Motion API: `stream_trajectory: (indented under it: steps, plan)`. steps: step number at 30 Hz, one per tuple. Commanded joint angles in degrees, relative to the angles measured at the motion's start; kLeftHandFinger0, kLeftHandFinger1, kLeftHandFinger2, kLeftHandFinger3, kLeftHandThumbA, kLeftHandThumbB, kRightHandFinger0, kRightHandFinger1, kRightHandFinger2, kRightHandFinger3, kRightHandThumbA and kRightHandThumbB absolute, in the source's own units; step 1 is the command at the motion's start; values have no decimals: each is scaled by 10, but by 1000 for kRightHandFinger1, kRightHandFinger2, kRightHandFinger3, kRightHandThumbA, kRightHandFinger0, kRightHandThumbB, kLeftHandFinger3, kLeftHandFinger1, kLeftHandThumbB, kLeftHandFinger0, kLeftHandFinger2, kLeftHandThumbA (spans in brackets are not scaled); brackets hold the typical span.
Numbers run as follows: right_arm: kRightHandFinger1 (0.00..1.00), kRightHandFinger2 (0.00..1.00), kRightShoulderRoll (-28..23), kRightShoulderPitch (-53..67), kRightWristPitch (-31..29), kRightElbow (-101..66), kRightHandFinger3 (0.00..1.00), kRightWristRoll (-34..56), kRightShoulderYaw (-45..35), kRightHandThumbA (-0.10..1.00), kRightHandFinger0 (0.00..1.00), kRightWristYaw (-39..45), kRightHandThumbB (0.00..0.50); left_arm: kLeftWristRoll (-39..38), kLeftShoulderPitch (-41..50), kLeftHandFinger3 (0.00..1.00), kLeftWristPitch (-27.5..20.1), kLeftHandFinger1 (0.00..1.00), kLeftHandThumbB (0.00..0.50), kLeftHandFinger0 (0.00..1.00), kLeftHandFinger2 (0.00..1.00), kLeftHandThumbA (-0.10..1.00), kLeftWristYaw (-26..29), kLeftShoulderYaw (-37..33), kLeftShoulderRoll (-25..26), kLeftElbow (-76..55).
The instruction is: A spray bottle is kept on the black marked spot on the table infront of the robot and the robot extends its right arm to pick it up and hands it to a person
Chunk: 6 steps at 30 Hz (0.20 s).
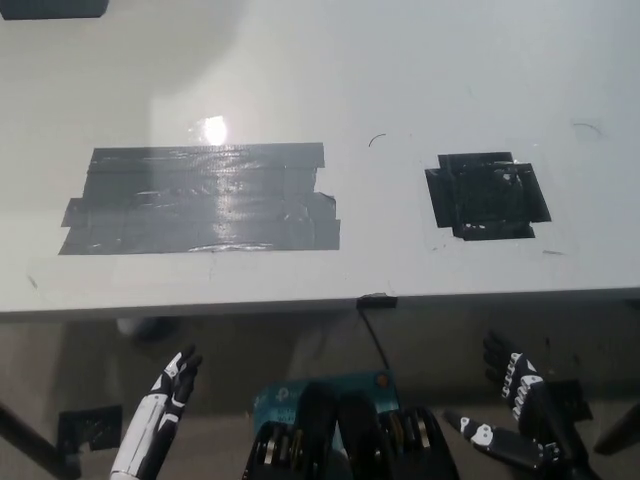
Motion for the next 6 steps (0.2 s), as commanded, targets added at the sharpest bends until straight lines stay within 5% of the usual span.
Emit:
stream_trajectory:
  steps: [1, 6]
  plan:
    - [1000, 1000, -3, -13, -32, -3, 1000, -11, 8, 850, 1000, 6, 354, -1, 5, 1000, -17, 1000, 306, 1000, 1000, 1000, 15, 11, 1, -18]
    - [1000, 1000, -4, -15, -32, -2, 1000, -15, 9, 849, 1000, 3, 363, -7, 1, 1000, -11, 1000, 278, 1000, 1000, 1000, 13, 14, 0, -26]
